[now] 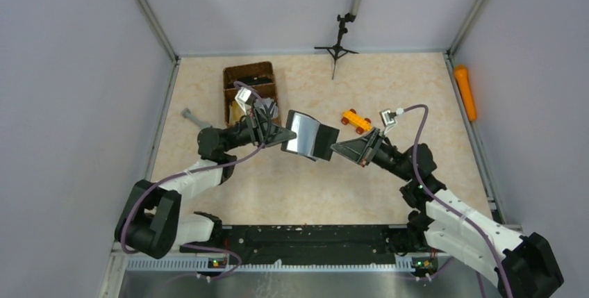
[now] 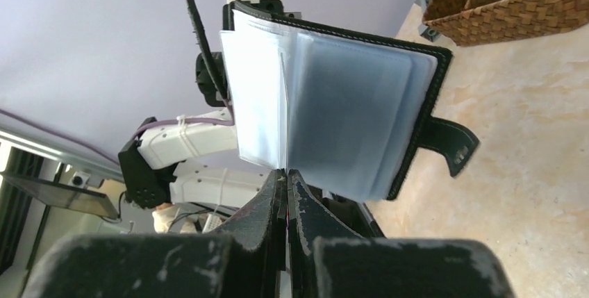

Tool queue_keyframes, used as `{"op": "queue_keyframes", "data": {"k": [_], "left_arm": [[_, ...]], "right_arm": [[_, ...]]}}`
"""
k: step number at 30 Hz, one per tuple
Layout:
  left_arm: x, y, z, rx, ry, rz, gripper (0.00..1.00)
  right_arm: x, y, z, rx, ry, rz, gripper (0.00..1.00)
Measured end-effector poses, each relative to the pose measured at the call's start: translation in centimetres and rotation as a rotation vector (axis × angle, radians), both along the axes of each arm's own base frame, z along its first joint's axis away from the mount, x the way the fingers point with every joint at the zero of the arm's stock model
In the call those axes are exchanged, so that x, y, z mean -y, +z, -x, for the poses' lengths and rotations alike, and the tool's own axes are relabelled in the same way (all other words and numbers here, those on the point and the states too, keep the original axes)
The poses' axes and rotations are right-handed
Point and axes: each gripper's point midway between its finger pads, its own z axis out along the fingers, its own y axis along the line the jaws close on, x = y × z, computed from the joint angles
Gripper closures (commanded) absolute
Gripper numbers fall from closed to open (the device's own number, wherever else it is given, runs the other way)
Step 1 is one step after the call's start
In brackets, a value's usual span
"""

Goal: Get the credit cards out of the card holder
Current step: Remove the credit card from the card holder, then place the credit card in the storage box.

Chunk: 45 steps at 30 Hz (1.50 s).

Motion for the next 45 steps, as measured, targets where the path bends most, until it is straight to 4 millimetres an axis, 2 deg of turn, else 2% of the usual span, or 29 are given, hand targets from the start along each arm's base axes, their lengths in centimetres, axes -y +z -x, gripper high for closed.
{"op": "queue_keyframes", "data": {"k": [8,12,17,19,21,26,28,32,35,37,40,45], "left_arm": [[-3.4,0.7,-1.9,0.031,0.129,-0.058,1.00],[-4.6,1.3,-3.5,0.055,0.250,-0.173,1.00],[-7.2,2.1,-5.7,0.069,0.475,-0.358,1.00],[-8.6,1.4,-6.3,0.054,0.556,-0.429,1.00],[-9.9,0.2,-6.7,0.025,0.618,-0.495,1.00],[-12.6,-3.4,-6.9,-0.071,0.722,-0.665,1.00],[-13.6,-4.3,-6.8,-0.090,0.759,-0.723,1.00],[-15.6,-4.6,-6.3,-0.082,0.847,-0.815,1.00],[-16.9,-4.3,-5.8,-0.060,0.906,-0.871,1.00],[-17.6,-4.4,-5.6,-0.052,0.937,-0.902,1.00],[-18.5,-4.9,-5.1,-0.056,0.967,-0.952,1.00],[-19.4,-5.8,-4.5,-0.082,0.987,-1.003,1.00]], "right_arm": [[0.4,-2.6,-1.6,-0.038,-0.065,0.131,1.00],[0.5,-1.5,-3.1,0.029,-0.121,0.232,1.00],[-0.2,1.1,-6.4,0.158,-0.174,0.372,1.00],[-0.9,1.2,-8.1,0.190,-0.180,0.422,1.00],[-1.6,0.5,-9.6,0.196,-0.176,0.467,1.00],[-4.6,-2.2,-14.1,0.183,-0.134,0.579,1.00],[-6.1,-2.5,-16.2,0.189,-0.123,0.604,1.00],[-9.2,-2.3,-19.6,0.230,-0.105,0.624,1.00],[-12.7,-1.8,-22.1,0.321,-0.088,0.674,1.00],[-15.3,-1.6,-23.4,0.399,-0.059,0.702,1.00],[-18.1,-2.2,-24.8,0.495,-0.022,0.742,1.00],[-20.1,-4.1,-27.7,0.626,-0.019,0.821,1.00]]}}
